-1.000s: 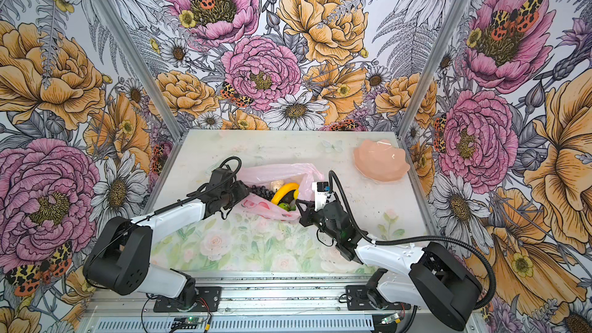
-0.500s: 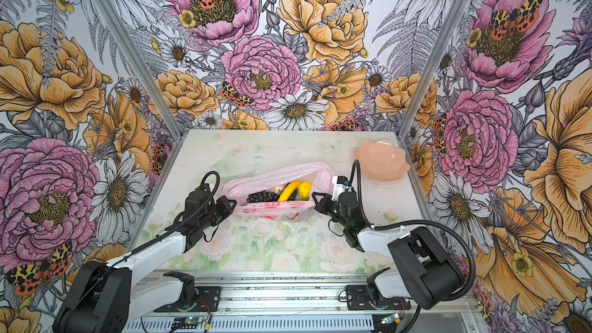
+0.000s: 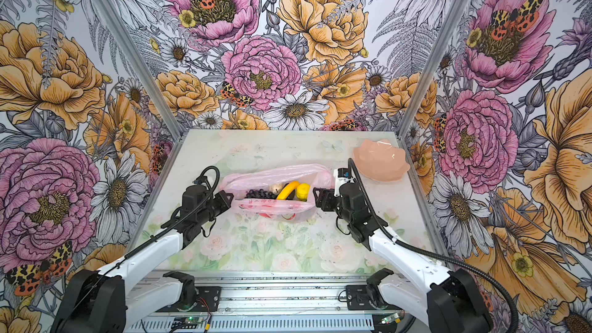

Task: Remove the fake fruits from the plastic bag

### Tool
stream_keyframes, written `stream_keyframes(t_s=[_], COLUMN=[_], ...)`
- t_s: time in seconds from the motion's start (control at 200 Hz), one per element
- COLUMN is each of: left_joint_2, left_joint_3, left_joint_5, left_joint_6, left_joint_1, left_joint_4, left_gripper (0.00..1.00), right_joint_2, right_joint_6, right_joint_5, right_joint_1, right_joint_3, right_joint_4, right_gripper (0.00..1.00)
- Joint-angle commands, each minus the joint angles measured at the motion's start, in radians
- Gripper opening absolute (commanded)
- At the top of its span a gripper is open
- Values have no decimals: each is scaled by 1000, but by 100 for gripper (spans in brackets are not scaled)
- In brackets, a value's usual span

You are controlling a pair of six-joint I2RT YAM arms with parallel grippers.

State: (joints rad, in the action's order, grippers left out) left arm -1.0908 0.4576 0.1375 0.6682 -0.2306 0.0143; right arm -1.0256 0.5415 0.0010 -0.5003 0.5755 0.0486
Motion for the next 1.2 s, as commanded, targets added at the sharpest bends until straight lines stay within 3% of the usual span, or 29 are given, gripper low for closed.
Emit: stream_keyframes(t_s=[0.0, 0.1, 0.21, 0.305, 0.445, 0.591, 0.821, 1.061, 1.196], left_joint_2=[-5, -24, -50, -66, -87, -108, -122, -125, -119], left_joint_3=[46, 73, 96, 107, 116, 121, 125, 122, 116], left_joint_5=[-52, -70, -68, -62, -56, -23, -1, 15, 13], left_joint_6=[-57, -73, -84, -87, -95, -98, -101, -99, -99], left_joint_1=[-1, 1, 10, 14, 24, 48, 61, 74, 77], left_joint_4=[-49, -83, -98, -92, -76, -61, -51, -40, -37], left_gripper=[0, 0, 0, 0, 0, 0, 0, 0, 0], right_joint_2=[22, 19, -18, -73, -185, -302, -414, -529, -579], right_joint_6=[-199, -328, -532, -703, -836, -975, -1098, -1112, -1063], right_joint_5=[257, 385, 401, 228, 7, -118, -292, -385, -471], right_joint_1=[-79, -165, -221, -222, -174, -119, -56, -2, 49], right_joint_3=[96, 152, 195, 235, 313, 416, 511, 536, 577], right_joint_4=[288, 300, 248, 197, 135, 130, 137, 145, 153], right_gripper=[78, 78, 78, 78, 80, 81, 81, 77, 60])
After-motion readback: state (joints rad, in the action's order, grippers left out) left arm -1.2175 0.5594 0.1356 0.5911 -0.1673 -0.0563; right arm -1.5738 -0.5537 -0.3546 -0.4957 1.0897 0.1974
